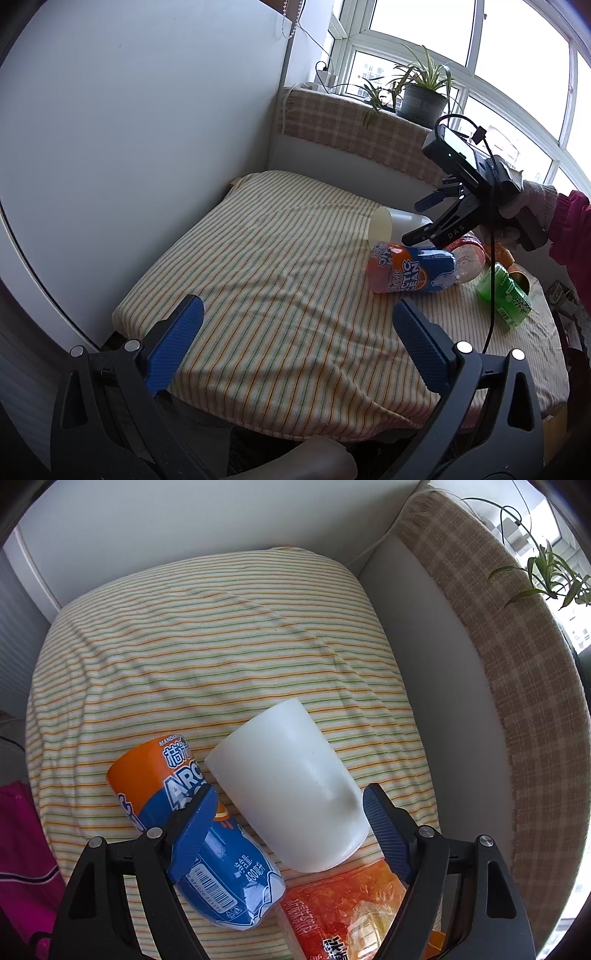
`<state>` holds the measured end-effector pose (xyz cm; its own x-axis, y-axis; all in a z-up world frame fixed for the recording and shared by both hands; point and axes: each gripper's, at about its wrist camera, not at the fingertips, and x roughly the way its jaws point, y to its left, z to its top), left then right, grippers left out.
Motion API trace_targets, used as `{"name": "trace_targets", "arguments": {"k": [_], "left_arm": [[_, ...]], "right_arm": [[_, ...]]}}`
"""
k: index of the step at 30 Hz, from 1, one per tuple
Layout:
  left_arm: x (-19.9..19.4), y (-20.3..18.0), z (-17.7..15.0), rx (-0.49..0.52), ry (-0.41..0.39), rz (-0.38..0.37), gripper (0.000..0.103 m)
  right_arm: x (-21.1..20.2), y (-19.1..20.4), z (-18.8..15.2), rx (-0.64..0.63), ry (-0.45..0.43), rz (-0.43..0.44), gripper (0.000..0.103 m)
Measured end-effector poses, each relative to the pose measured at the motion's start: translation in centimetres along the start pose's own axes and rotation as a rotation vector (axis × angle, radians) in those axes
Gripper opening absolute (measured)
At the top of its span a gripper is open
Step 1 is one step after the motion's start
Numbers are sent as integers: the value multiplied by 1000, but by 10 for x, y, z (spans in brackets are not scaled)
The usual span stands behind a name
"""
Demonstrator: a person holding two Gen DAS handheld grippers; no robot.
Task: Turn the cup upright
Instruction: 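Move the right tool toward the white cup lying on its side, then close the right gripper around the white cup's body and lift it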
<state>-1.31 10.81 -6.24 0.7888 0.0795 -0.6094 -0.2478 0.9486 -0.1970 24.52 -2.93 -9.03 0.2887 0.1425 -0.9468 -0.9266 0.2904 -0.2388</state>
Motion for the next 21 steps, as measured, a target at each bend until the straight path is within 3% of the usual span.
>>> {"name": "trace_targets", "arguments": {"k": [11, 15, 21], "left_arm": [[6, 5, 1, -17, 9, 17, 103], [8, 7, 0, -23, 16, 20, 103], [10, 8, 0, -27, 21, 24, 103]], "right_arm": [[22, -14, 13, -3, -9, 19, 80], [35, -13, 15, -46, 20, -14, 80], [41, -17, 16, -8, -1, -16, 80]]}}
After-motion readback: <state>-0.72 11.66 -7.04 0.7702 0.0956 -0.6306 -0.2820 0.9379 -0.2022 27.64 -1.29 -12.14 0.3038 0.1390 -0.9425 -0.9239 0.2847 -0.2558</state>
